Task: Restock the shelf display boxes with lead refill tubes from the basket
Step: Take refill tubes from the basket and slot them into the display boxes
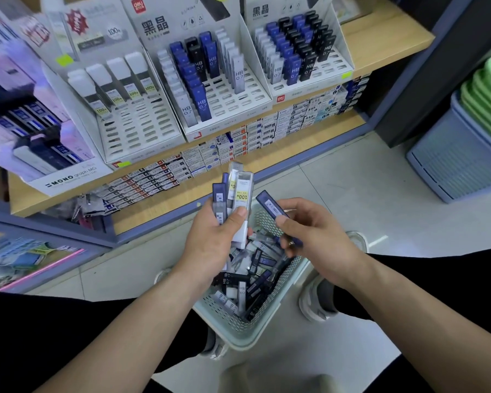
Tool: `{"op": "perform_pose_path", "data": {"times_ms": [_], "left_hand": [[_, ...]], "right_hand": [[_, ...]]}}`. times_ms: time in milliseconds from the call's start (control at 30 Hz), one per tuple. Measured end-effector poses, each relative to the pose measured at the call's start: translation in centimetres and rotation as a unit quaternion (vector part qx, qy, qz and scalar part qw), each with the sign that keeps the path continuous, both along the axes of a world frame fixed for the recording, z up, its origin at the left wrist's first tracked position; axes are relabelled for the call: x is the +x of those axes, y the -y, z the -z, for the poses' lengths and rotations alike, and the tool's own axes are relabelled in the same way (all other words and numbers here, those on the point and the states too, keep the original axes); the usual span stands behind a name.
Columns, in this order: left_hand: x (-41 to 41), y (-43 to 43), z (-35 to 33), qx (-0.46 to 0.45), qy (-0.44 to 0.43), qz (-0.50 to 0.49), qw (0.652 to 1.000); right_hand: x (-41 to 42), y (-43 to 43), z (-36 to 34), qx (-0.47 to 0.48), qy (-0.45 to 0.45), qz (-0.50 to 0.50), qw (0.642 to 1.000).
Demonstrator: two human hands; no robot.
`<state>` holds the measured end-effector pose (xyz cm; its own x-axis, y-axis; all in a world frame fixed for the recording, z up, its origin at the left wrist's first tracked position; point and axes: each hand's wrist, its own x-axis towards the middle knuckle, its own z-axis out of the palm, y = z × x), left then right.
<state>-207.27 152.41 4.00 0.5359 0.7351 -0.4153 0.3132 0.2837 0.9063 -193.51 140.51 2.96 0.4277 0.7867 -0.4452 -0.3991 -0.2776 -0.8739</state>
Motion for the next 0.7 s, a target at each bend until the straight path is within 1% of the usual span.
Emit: {"op": "perform_pose_path", "data": {"times_ms": [67, 233, 400, 467, 533, 600, 700], "left_hand": [[-0.1, -0.3, -0.5, 0.01, 0.005, -0.007, 1.0], [-0.3, -0.7, -1.8, 0.037, 0.002, -0.013, 0.999], [-0.2, -0.3, -3.1, 0.054, -0.003, 0.013, 0.998], [0.0, -0.1, -3.7, 0.062, 0.001, 0.025, 0.998], [0.3, 0.1, -4.4, 0.079, -0.002, 0.042, 0.996], [0.7, 0.2, -5.3, 0.093, 0.002, 0.063, 0.994], [1.2, 0.1, -6.7, 0.107, 0.012, 0.081, 0.991]], "right_hand": [[0.0, 0.2, -0.4, 0.001, 0.028, -0.006, 1.0], [0.1, 0.0, -1.6, 0.027, 0.105, 0.014, 0.994], [0.5, -0.7, -2.8, 0.008, 0.153, 0.014, 0.988], [0.9, -1.1, -3.7, 0.025, 0.163, 0.001, 0.986], [1.4, -1.5, -4.6, 0.04, 0.155, -0.005, 0.987], [2.0, -1.8, -5.9, 0.04, 0.169, 0.009, 0.985], [2.8, -2.6, -8.0, 0.065, 0.18, 0.036, 0.981]]}}
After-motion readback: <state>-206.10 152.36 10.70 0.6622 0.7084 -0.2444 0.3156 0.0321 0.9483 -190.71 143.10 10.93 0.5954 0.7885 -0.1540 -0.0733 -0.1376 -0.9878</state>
